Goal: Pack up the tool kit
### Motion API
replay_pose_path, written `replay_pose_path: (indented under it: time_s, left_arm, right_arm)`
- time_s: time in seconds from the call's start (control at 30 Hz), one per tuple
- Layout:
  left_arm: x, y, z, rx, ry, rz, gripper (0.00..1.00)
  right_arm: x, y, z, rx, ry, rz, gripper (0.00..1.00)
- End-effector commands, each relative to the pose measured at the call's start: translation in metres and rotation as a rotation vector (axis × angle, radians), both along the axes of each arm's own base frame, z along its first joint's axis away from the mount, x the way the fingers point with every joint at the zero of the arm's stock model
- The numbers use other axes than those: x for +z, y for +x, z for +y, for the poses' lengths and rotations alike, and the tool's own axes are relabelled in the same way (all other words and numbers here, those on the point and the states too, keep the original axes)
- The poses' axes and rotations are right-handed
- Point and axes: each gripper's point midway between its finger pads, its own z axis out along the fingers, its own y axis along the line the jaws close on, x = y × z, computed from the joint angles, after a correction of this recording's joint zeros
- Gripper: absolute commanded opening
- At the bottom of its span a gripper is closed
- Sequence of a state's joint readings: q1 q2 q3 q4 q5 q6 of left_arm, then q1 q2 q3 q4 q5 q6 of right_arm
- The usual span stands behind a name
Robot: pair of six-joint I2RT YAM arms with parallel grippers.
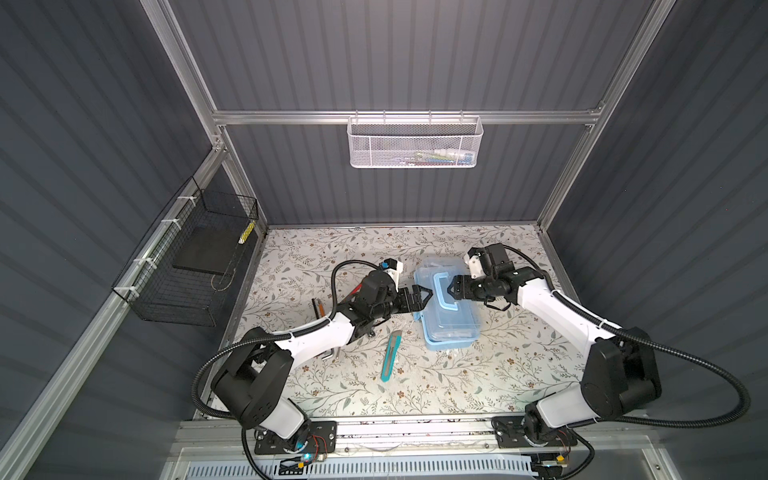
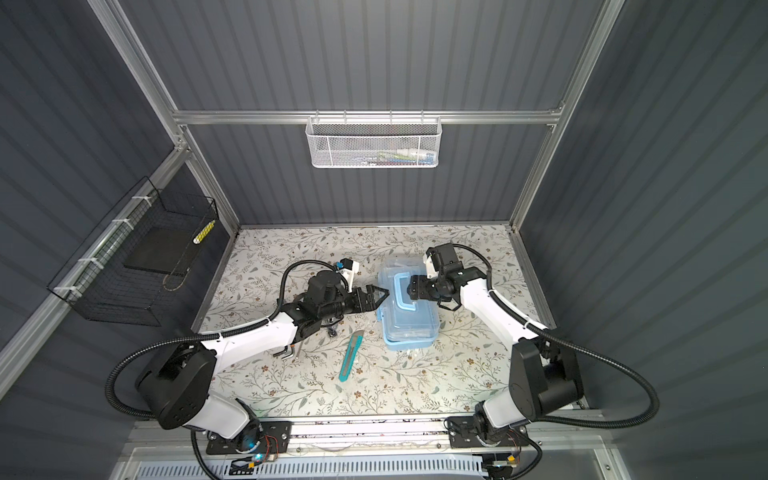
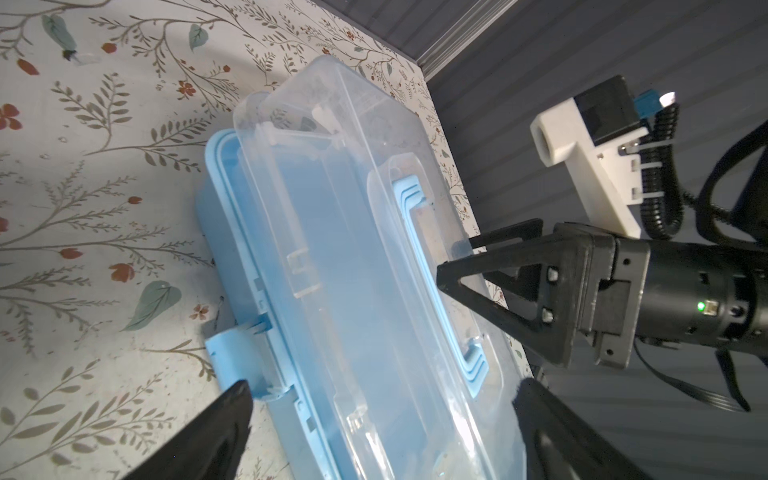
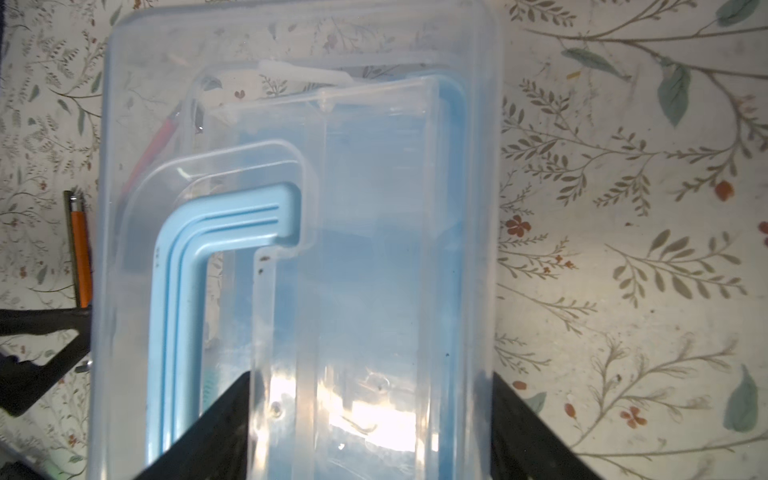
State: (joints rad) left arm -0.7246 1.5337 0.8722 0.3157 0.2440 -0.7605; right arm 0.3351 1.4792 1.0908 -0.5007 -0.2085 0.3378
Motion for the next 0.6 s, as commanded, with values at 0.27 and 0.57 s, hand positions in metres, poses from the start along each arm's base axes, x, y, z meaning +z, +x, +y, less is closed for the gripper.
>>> replay_pose_path:
  time_s: [0.27, 0.57]
  left_arm:
    - [0.018, 0.0, -0.029, -0.095, -0.165, 0.048, 1.0]
    - [0.025, -0.005, -0.042, -0.116, -0.183, 0.043, 1.0]
  right_arm:
    - [0.013, -0.008, 0.012, 0.026, 0.195, 0.006, 0.68]
    - [0.013, -0.008, 0.011, 0.017, 0.227, 0.011, 0.68]
